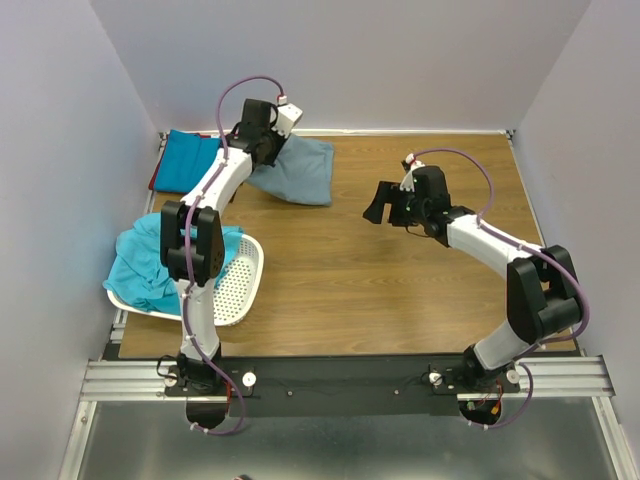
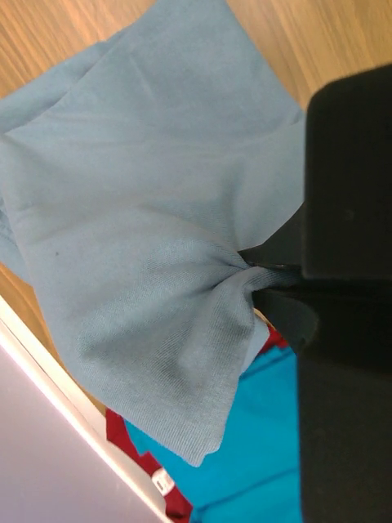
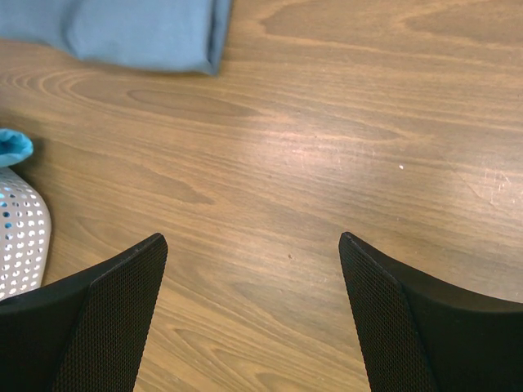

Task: Fold and stack the t-shirts
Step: Neatly place the folded tshirt to the corner

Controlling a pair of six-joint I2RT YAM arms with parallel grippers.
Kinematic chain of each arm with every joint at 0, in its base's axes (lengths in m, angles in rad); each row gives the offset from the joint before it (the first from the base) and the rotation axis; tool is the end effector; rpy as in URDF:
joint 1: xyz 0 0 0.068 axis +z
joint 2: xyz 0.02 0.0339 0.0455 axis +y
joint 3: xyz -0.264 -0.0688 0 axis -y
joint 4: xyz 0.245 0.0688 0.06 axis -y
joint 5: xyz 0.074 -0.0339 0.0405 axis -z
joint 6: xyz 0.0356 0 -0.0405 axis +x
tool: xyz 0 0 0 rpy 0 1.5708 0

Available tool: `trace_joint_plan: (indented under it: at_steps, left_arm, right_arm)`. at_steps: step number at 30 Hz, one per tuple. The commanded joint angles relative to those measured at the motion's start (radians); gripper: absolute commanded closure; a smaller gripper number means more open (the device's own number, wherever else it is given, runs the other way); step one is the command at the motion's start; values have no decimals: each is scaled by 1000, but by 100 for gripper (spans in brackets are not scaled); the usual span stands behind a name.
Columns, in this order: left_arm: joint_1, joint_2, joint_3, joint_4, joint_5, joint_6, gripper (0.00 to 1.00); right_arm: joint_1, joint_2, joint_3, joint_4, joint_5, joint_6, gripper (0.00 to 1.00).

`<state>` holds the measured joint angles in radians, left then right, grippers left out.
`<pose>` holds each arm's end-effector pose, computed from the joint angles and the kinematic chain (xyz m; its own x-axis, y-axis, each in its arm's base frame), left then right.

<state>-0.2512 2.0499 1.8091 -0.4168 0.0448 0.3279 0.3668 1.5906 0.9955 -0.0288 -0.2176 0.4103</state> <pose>0.4652 -0.1210 0.2806 -0.4695 0.4526 -0.7581 0.4583 0.8588 0.2290 0.3240 0.1327 0.2263 -0.7050 0.1464 -0.6939 -0.2536 0.8618 0.4394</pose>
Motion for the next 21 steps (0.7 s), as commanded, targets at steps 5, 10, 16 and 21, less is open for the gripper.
trace_joint_plan:
  at_steps: [5, 10, 16, 21]
  left_arm:
    - [93, 52, 177, -129, 36, 151, 100]
    - [130, 53, 214, -143, 49, 192, 100]
    - [173, 90, 315, -201, 38, 235, 100]
    - [208, 73, 337, -185, 50, 252, 100]
  right_arm:
    - [6, -32, -32, -25, -6, -21, 7]
    - [4, -15, -28, -26, -31, -21, 7]
    - [4, 0, -23, -26, -52, -19, 7]
    - [6, 6, -20, -26, -60, -18, 7]
